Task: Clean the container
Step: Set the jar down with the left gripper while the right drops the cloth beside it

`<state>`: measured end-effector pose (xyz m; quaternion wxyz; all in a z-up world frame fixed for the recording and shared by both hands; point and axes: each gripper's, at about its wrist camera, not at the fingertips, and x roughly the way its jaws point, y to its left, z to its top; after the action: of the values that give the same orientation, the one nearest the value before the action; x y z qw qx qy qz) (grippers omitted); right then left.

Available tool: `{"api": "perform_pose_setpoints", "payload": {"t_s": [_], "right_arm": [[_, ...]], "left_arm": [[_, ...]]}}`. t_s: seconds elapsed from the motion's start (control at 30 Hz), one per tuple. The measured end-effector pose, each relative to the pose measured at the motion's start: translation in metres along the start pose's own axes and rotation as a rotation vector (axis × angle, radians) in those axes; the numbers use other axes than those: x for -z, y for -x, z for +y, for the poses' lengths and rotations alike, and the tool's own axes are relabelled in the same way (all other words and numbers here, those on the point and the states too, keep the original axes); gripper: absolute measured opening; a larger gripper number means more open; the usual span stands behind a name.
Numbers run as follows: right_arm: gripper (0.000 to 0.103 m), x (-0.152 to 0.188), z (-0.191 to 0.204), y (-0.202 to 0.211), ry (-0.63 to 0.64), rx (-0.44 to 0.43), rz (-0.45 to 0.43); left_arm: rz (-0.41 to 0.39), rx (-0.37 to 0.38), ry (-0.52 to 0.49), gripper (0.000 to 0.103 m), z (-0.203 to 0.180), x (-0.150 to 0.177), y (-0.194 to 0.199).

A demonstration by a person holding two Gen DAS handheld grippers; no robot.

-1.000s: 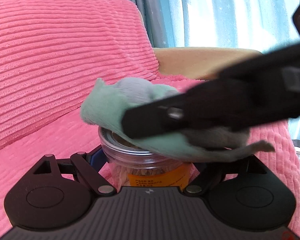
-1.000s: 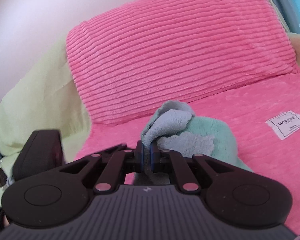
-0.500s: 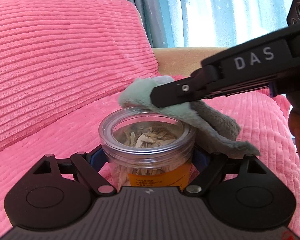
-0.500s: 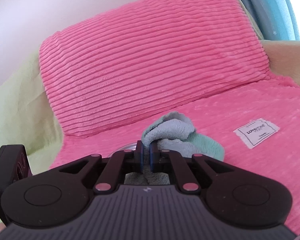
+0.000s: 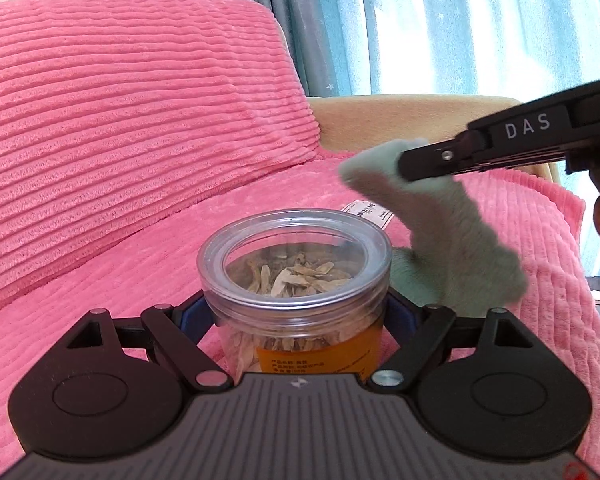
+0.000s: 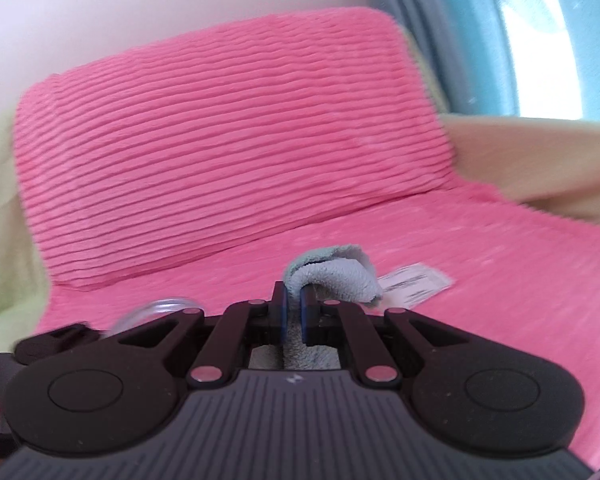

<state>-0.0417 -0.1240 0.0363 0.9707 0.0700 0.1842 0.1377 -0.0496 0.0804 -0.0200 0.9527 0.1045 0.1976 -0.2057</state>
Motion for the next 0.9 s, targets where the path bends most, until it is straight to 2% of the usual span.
{"api": "perform_pose_setpoints", "payload": {"t_s": [0.17, 0.23, 0.37, 0.5, 0.77, 0.9], "right_arm": [[0.005, -0.002, -0.009, 0.006, 0.019, 0.092, -0.031], [0.005, 0.000, -0.011, 0.001, 0.009, 0.078, -0.001], [0.005, 0.012, -0.014, -0.017, 0.004, 0.046, 0.121], [0.005, 0.025, 0.001, -0.026, 0.102, -0.038, 0.238], [0.006, 0.040, 0.030, -0.023, 0.287, -0.023, 0.277], [0.007, 0.041, 0.034, -0.013, 0.314, -0.020, 0.265]], "left_arm": [[-0.002, -0.034, 0.012, 0.085, 0.009, -0.001, 0.001], [0.003, -0.041, 0.033, 0.085, 0.013, -0.001, -0.002], [0.004, -0.044, 0.040, 0.086, 0.013, 0.000, -0.004], [0.005, -0.040, 0.043, 0.086, 0.015, 0.001, -0.004], [0.012, -0.039, 0.048, 0.086, 0.014, 0.001, -0.002], [0.018, -0.041, 0.061, 0.087, 0.015, 0.000, -0.001]]}}
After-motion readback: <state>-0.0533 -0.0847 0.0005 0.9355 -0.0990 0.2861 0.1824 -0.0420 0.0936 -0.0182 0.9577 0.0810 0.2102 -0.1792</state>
